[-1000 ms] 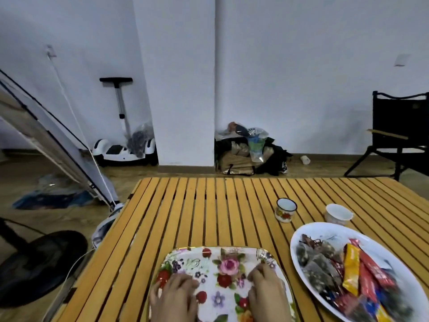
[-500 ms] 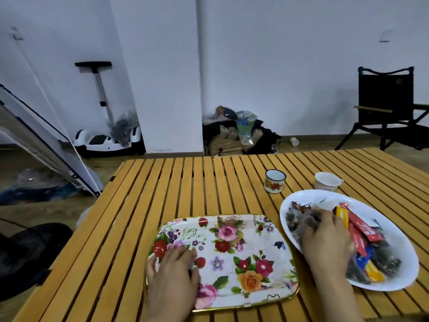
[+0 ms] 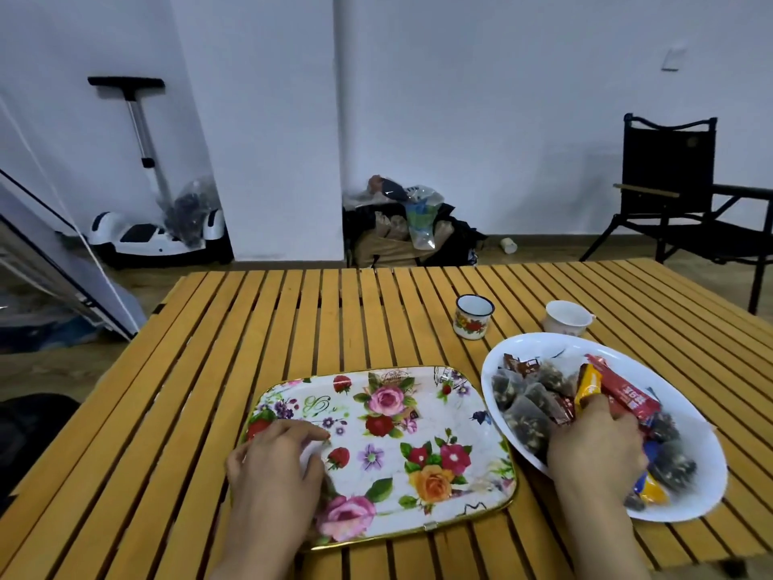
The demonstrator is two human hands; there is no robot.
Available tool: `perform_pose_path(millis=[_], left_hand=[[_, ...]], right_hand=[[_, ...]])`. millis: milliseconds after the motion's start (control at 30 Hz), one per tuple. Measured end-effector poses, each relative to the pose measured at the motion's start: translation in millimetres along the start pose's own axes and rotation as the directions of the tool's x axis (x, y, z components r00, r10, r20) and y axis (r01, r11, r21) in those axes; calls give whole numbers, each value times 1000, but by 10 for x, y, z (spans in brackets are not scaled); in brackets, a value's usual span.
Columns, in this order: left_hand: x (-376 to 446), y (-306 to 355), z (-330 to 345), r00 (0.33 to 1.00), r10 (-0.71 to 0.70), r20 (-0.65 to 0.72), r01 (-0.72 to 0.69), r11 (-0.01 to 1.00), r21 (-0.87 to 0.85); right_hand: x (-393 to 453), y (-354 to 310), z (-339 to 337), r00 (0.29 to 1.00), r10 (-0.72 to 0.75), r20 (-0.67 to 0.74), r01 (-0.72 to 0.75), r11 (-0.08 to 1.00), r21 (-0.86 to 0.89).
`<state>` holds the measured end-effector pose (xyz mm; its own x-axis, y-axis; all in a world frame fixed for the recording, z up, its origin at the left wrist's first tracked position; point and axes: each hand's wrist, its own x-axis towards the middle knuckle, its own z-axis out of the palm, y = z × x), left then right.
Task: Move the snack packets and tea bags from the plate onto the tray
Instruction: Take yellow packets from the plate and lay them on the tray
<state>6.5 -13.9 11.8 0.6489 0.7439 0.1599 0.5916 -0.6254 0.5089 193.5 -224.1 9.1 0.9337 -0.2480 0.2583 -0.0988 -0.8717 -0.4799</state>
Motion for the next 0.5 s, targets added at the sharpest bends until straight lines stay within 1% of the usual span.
perform_pose_path(millis=[100, 167, 200, 267, 333, 367, 400, 433, 467, 500], left_hand=[[-19, -20, -58, 1000, -10, -11, 10, 1000, -2], [-15, -44, -76, 1000, -22, -6, 21, 1000, -18], [-10, -59, -81, 1000, -20, 7, 21, 999, -44], [20, -95, -76, 1000, 22, 17, -19, 988, -156], [56, -118, -82, 999, 46, 11, -41, 961, -275], [69, -124, -93, 999, 44, 9, -39, 950, -311], [80, -130, -110, 999, 36, 14, -29, 938, -346], [91, -141, -123, 999, 28, 18, -19, 919, -393], [103, -157, -140, 1000, 16, 25, -3, 896, -445], [113, -173, -159, 999, 6, 39, 14, 867, -498]], right_hand=[[-1, -32, -39, 999, 5, -49, 2, 990, 141], [-24, -80, -130, 992, -4, -130, 36, 969, 243], [-37, -109, -188, 984, -19, -178, 69, 957, 283], [-75, -190, -316, 964, -86, -252, 176, 917, 359], [-123, -295, -451, 948, -162, -275, 278, 839, 467], [-148, -347, -506, 951, -189, -246, 296, 793, 532], [-171, -389, -542, 961, -207, -183, 276, 743, 610], [-200, -429, -571, 971, -223, -84, 218, 688, 692], [-224, -461, -573, 969, -242, 48, 120, 634, 764], [-257, -494, -571, 942, -271, 199, -1, 591, 807]])
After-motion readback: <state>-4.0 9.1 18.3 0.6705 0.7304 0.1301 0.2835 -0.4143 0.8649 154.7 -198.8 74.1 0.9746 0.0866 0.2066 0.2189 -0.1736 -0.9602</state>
